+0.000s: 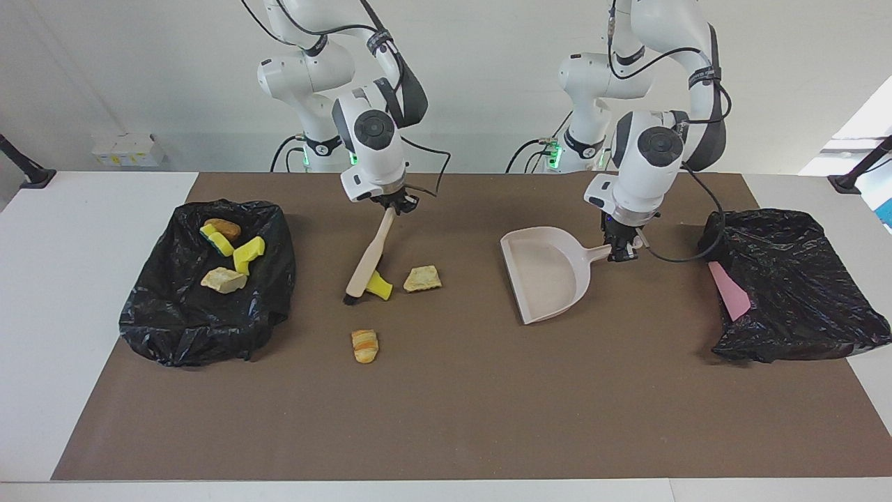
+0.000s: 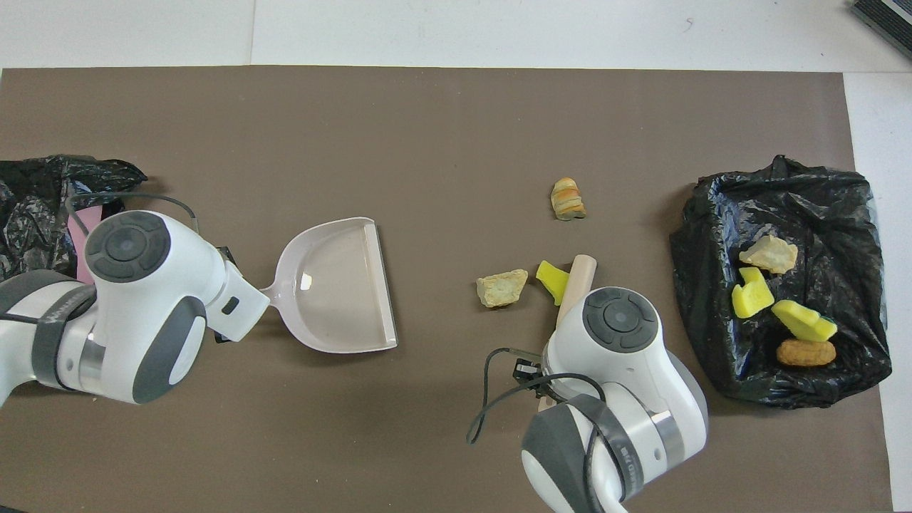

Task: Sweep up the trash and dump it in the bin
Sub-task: 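Sweep the sponge and bread pieces into the dustpan with the right gripper's brush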

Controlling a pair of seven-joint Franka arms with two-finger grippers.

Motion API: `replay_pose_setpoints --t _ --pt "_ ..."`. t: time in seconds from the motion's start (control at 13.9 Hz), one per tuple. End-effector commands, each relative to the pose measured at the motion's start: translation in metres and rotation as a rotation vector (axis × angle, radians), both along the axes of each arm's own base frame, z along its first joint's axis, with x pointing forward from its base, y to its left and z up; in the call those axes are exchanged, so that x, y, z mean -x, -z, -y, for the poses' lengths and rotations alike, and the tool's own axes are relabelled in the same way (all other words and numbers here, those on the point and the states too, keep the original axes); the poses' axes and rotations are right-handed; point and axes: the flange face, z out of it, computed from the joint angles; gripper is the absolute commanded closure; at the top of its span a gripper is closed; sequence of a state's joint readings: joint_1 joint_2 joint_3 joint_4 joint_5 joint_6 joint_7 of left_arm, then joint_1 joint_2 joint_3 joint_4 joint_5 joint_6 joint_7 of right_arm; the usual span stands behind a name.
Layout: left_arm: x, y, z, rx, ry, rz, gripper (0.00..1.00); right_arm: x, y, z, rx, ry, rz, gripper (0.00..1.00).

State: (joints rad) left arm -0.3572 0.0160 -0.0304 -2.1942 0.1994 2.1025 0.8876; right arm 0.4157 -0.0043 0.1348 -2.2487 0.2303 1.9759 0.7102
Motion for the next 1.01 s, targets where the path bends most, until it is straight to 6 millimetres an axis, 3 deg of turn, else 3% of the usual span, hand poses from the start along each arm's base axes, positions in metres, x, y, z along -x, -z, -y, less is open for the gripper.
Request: replay_pose_setpoints --t 0.0,0.22,0.5,0.58,0.79,0.93 --pt "0.009 0.001 0.011 -0.013 -0.012 0.029 1.0 -0.009 0.017 -0.03 -0.059 -0.044 -0.004 1.0" --pt "0.011 0.0 0.015 -0.005 -0.005 0.04 1.0 -0.022 0.007 -0.05 -0.126 -0.014 0.003 1.0" --pt "0.012 0.007 0.019 0.002 0.006 0.046 1.0 0.002 -0.004 -0.097 -0.19 -0.067 0.039 1.0" --pt "0.015 0.018 0.033 0.004 0.025 0.044 1.0 0.009 -0.006 -0.105 -0.196 -0.086 0.044 1.0" --pt "0.009 0.019 0.035 0.038 0.017 0.087 1.0 0.02 -0.014 -0.127 -0.219 -0.126 0.077 1.0" --pt "0.008 0.019 0.036 0.054 0.023 0.098 1.0 0.017 -0.018 -0.132 -0.234 -0.124 0.105 1.0"
